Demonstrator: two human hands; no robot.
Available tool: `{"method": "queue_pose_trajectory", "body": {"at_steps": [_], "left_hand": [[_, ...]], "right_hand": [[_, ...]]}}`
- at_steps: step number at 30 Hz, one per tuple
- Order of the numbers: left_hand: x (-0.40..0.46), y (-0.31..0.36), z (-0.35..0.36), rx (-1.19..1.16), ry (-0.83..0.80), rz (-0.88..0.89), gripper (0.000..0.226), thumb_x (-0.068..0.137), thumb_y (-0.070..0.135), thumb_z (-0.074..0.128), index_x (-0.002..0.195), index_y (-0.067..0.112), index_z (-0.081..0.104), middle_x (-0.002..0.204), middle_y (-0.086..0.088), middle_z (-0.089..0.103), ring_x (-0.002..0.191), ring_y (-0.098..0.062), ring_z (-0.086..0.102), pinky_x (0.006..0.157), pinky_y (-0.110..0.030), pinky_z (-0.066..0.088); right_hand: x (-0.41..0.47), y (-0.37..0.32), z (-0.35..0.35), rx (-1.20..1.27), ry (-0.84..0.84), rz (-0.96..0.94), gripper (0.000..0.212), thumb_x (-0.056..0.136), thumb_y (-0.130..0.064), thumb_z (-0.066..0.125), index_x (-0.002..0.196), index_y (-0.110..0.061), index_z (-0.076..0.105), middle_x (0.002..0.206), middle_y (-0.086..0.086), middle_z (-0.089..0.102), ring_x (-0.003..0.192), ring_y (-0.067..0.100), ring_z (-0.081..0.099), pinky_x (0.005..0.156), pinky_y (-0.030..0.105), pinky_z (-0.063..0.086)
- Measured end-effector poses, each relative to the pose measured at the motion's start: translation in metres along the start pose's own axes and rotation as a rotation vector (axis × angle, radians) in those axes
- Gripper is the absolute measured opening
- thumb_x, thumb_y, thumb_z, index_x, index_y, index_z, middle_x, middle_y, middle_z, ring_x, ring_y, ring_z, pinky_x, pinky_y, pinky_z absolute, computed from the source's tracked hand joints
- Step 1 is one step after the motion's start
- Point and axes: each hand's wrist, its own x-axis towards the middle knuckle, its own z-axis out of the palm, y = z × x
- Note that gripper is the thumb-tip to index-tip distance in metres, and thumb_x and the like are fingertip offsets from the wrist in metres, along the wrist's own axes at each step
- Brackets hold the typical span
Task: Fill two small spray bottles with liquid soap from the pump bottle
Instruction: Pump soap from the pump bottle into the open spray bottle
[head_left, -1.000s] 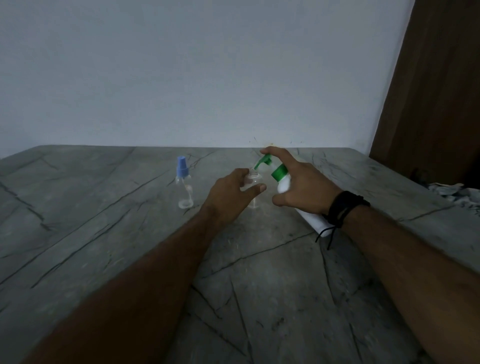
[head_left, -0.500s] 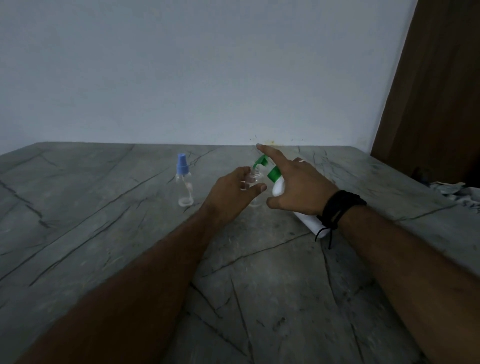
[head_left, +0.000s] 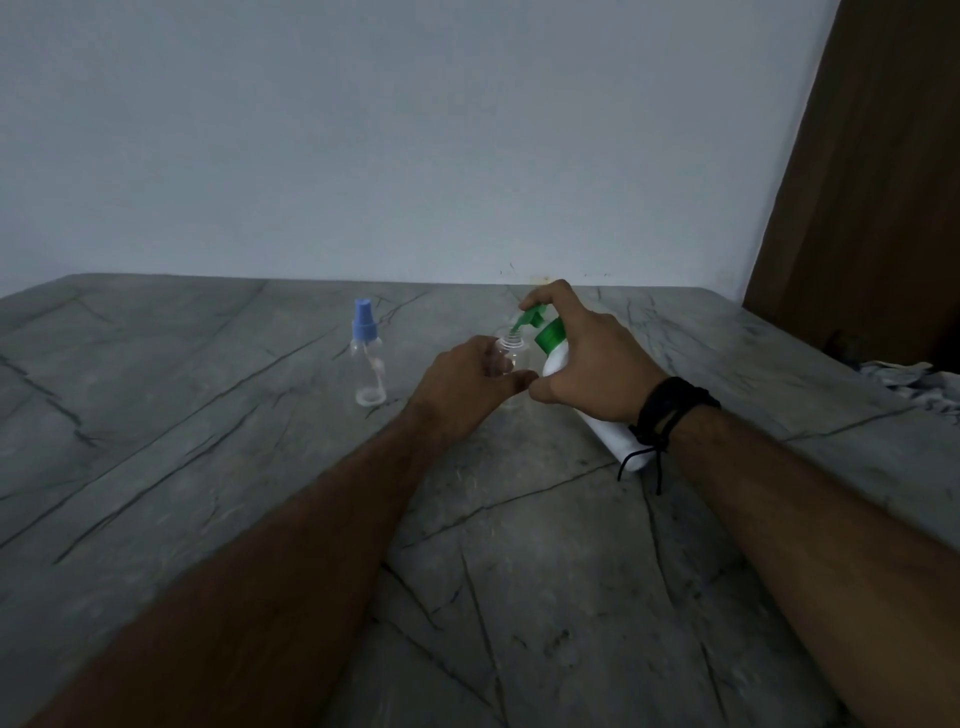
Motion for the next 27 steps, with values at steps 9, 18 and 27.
{"method": "queue_pose_trajectory", "body": {"at_steps": [9,18,27], "left_hand": [[0.001,0.0003,0.0,0.022,0.009,0.006,0.049,0.079,0.054,0.072,0.114,0.02,0.065,0.098,0.007,0.071,0.089,-0.01,0.065,0.079,-0.03,0.053],[0.0,0.0021,-0.0002,0.028,0.01,0.012,0.047,0.08,0.051,0.071,0.112,0.017,0.065,0.098,0.003,0.07,0.088,-0.012,0.064,0.082,-0.034,0.054],[-0.0012,0.0027,-0.0003,0.023,0.02,0.017,0.046,0.081,0.049,0.071,0.113,0.017,0.064,0.097,0.003,0.07,0.088,-0.013,0.065,0.079,-0.031,0.053]], "right_hand": [[-0.0023,0.0013,-0.0011,0.024,0.011,-0.012,0.076,0.067,-0.018,0.08,0.131,-0.035,0.041,0.085,0.0,0.069,0.067,0.016,0.065,0.06,0.031,0.053],[-0.0018,0.0036,0.0011,0.05,0.037,-0.033,0.082,0.066,-0.024,0.081,0.136,-0.039,0.04,0.098,-0.001,0.07,0.075,0.019,0.067,0.07,0.041,0.058],[-0.0014,0.0038,0.0011,0.051,0.041,-0.034,0.075,0.066,-0.024,0.081,0.129,-0.035,0.042,0.097,0.001,0.07,0.076,0.021,0.068,0.071,0.045,0.058]]}}
